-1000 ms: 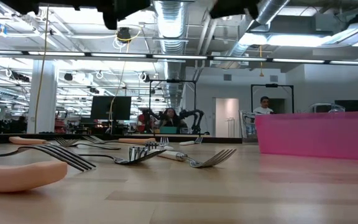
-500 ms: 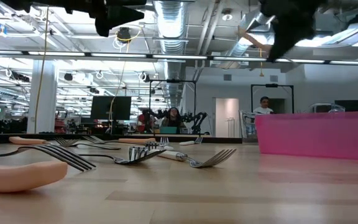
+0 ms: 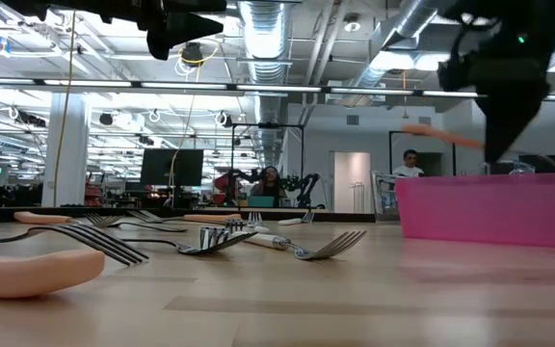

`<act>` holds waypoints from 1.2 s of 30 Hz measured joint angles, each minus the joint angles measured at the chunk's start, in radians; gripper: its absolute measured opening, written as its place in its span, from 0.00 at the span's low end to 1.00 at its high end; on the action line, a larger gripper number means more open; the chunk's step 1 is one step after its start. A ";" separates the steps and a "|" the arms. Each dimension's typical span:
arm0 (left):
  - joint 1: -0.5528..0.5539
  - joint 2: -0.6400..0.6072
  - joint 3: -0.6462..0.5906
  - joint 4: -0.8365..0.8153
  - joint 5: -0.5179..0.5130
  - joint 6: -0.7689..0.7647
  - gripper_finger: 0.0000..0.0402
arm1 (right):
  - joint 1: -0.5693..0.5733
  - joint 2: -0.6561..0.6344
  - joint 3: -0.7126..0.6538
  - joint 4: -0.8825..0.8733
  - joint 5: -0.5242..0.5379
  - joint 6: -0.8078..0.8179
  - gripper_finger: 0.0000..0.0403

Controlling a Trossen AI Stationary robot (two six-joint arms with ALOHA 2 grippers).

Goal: Sort silverware by color (type)
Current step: Put the orange fork into the red bin

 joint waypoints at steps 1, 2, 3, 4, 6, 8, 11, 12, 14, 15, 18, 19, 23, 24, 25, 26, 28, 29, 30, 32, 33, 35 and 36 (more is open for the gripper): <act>0.000 0.000 0.000 0.001 0.000 0.000 0.51 | 0.000 0.000 -0.018 0.004 -0.015 0.000 0.12; 0.000 0.000 0.000 0.001 0.000 0.000 0.51 | -0.001 0.000 -0.035 0.016 -0.030 -0.001 0.12; 0.000 0.000 0.000 0.000 0.000 0.000 0.51 | -0.002 0.000 -0.051 0.032 -0.046 -0.003 0.12; 0.000 0.000 0.000 0.000 0.000 0.000 0.51 | -0.002 0.000 -0.067 0.047 -0.063 -0.004 0.12; 0.000 0.000 0.000 0.001 0.000 0.000 0.51 | -0.002 0.000 -0.089 0.068 -0.082 -0.006 0.12; 0.000 0.000 0.000 0.000 0.000 0.000 0.51 | -0.002 0.000 -0.109 0.090 -0.098 -0.012 0.12; 0.000 0.000 0.000 0.000 0.000 0.001 0.51 | -0.002 0.000 -0.140 0.118 -0.136 -0.012 0.12; 0.000 0.000 0.000 0.000 0.000 0.004 0.51 | -0.002 0.000 -0.148 0.122 -0.150 -0.018 0.12; 0.000 0.000 0.000 0.000 0.000 0.006 0.51 | 0.000 0.000 -0.160 0.128 -0.170 -0.021 0.12; 0.000 0.000 0.000 0.000 0.000 0.007 0.51 | 0.000 0.000 -0.163 0.130 -0.173 -0.021 0.12; 0.000 0.000 0.000 0.000 0.000 0.015 0.51 | 0.000 0.000 -0.174 0.153 -0.178 -0.039 0.12; 0.000 0.000 0.000 0.000 -0.001 0.016 0.51 | 0.000 0.000 -0.174 0.155 -0.183 -0.047 0.12; 0.000 0.000 0.000 -0.004 -0.001 0.016 0.51 | -0.001 0.000 -0.174 0.191 -0.209 -0.075 0.12; 0.000 0.000 0.000 -0.007 -0.002 0.016 0.51 | -0.001 0.000 -0.174 0.202 -0.214 -0.080 0.12; 0.000 0.000 0.000 -0.010 -0.002 0.016 0.51 | -0.001 0.000 -0.174 0.209 -0.218 -0.082 0.12; 0.000 0.000 0.000 -0.014 -0.002 0.015 0.51 | -0.001 0.000 -0.174 0.210 -0.219 -0.083 0.12; 0.000 0.000 0.000 -0.016 -0.002 0.014 0.51 | -0.001 0.000 -0.174 0.208 -0.219 -0.083 0.12; 0.000 0.000 0.000 -0.019 -0.002 0.013 0.51 | -0.001 0.000 -0.174 0.209 -0.219 -0.083 0.12; 0.000 0.000 0.000 -0.021 -0.003 0.012 0.51 | -0.001 0.000 -0.174 0.209 -0.219 -0.083 0.12; 0.000 0.000 0.000 -0.021 -0.004 0.011 0.51 | -0.001 0.000 -0.174 0.208 -0.219 -0.083 0.12; 0.000 0.000 0.000 -0.021 -0.004 0.011 0.51 | -0.001 0.000 -0.175 0.208 -0.219 -0.083 0.12; 0.000 0.000 0.000 -0.021 -0.004 0.011 0.51 | -0.001 0.000 -0.183 0.215 -0.219 -0.083 0.12; 0.000 0.000 0.000 -0.021 -0.004 0.011 0.51 | -0.001 0.000 -0.196 0.220 -0.219 -0.082 0.12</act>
